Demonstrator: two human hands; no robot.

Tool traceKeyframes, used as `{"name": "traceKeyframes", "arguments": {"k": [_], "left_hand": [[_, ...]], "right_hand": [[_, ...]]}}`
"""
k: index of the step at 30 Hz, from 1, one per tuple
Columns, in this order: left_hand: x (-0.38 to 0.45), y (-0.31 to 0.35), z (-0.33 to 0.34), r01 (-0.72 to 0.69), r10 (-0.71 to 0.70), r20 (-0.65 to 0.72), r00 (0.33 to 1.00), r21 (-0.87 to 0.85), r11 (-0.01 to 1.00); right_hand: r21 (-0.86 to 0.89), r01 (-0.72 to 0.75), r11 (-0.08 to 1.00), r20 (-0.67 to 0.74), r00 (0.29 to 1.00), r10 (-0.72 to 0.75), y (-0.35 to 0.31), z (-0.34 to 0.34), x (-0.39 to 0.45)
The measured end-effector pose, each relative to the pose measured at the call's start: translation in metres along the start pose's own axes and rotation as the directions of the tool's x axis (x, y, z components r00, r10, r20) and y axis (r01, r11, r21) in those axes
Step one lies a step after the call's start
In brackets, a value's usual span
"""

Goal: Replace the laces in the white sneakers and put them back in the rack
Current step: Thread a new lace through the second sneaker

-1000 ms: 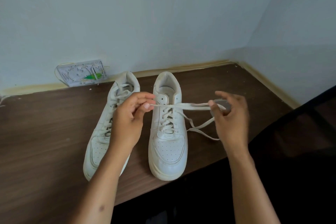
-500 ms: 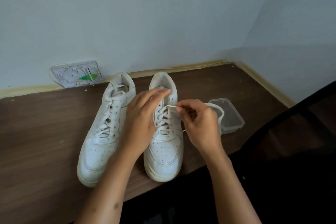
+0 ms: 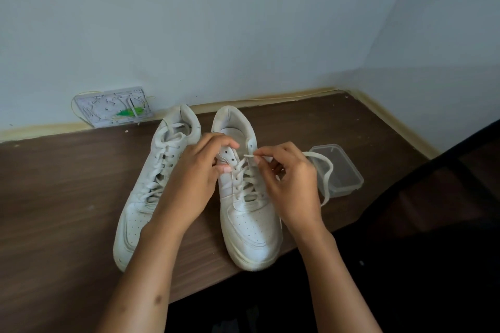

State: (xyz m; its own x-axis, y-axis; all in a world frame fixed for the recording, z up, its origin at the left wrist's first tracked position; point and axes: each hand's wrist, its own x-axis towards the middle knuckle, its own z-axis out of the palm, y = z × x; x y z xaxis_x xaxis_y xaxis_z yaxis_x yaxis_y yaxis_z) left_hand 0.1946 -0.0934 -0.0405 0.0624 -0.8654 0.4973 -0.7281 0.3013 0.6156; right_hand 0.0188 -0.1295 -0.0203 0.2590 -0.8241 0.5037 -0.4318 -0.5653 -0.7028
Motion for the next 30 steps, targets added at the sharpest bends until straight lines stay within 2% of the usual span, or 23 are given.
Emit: {"name": "traceKeyframes", "arguments": {"k": [5, 11, 14, 19, 24, 27, 30], "left_hand": [[-0.004, 0.004, -0.002, -0.002, 0.002, -0.072, 0.997, -0.005, 1.0], [-0.004, 0.003, 0.001, 0.001, 0.0, -0.102, 0.995, 0.005, 1.0], [-0.005, 0.003, 0.002, -0.002, 0.002, -0.103, 0.995, 0.0, 1.0], [-0.007, 0.003, 0.002, -0.015, 0.013, -0.102, 0.995, -0.016, 1.0], [-0.009, 0.006, 0.002, 0.006, -0.012, -0.105, 0.994, -0.053, 0.999], [-0.008, 0.007, 0.004, 0.011, -0.018, -0.101, 0.995, -0.077, 0.997], [-0.008, 0.006, 0.003, 0.017, -0.029, -0.121, 0.992, -0.096, 0.995]], "right_hand": [[-0.047, 0.035, 0.998, 0.027, 0.999, -0.034, -0.003, 0.015, -0.002], [0.15, -0.239, 0.96, 0.044, 0.971, 0.235, -0.01, 0.029, 0.002], [0.153, -0.347, 0.925, 0.089, 0.937, 0.337, -0.009, 0.029, 0.007], [0.189, -0.425, 0.885, 0.152, 0.903, 0.401, -0.008, 0.031, 0.008], [0.293, -0.53, 0.796, 0.202, 0.848, 0.49, -0.006, 0.032, 0.011], [0.317, -0.52, 0.793, 0.205, 0.854, 0.478, -0.008, 0.031, 0.009], [0.28, -0.431, 0.858, 0.169, 0.902, 0.398, -0.013, 0.025, 0.006]]}}
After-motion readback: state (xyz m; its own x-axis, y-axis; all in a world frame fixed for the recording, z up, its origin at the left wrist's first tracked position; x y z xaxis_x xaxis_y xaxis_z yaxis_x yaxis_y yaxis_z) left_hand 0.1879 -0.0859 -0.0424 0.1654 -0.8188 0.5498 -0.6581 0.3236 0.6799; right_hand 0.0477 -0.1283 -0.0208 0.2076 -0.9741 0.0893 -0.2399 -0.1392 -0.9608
